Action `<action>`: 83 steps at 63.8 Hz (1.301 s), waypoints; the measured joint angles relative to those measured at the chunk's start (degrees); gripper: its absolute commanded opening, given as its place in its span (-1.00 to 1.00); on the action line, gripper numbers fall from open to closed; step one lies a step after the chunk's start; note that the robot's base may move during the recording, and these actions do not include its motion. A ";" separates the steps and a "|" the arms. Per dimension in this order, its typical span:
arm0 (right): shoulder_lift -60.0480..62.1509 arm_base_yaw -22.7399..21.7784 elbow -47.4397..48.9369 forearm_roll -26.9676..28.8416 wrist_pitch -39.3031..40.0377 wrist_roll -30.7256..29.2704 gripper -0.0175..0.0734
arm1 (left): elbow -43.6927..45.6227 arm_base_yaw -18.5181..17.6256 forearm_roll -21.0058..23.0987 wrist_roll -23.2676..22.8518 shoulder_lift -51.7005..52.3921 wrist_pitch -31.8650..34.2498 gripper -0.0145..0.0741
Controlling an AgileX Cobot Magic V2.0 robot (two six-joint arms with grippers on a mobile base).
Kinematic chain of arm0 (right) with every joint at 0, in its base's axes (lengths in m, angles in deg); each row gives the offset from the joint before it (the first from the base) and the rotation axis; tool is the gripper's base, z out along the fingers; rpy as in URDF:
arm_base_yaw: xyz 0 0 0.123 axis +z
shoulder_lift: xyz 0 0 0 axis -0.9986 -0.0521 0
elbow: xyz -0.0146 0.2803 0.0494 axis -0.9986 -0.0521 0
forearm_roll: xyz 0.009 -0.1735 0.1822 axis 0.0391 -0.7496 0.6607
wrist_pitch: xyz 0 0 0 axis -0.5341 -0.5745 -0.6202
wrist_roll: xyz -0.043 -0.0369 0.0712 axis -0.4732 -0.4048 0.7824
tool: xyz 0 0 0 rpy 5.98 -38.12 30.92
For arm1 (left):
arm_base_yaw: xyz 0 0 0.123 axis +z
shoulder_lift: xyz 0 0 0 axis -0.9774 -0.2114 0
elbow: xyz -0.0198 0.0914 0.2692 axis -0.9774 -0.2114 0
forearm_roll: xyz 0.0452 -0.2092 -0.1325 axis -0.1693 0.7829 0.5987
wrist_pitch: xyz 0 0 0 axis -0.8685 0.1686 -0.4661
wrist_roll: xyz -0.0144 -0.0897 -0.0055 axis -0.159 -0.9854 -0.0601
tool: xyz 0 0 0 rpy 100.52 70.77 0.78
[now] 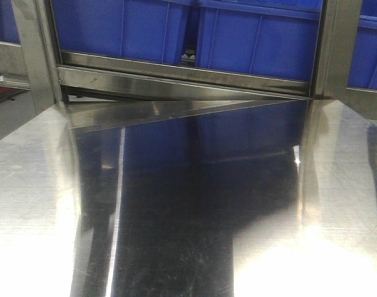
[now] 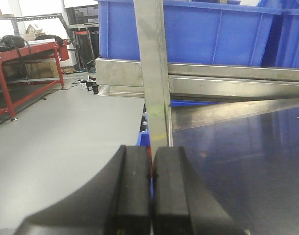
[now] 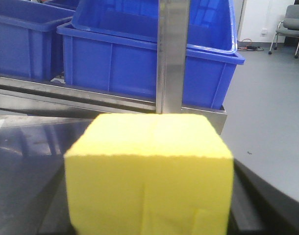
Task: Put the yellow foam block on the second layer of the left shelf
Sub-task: 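Turn the base away from the table holding the cube in the right gripper, then drive the base along the aisle past the bin shelves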
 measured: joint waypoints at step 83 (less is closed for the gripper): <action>0.00 0.00 0.00 0.00 0.00 -0.02 0.40 | 0.00 0.00 0.00 0.00 0.00 0.00 -0.39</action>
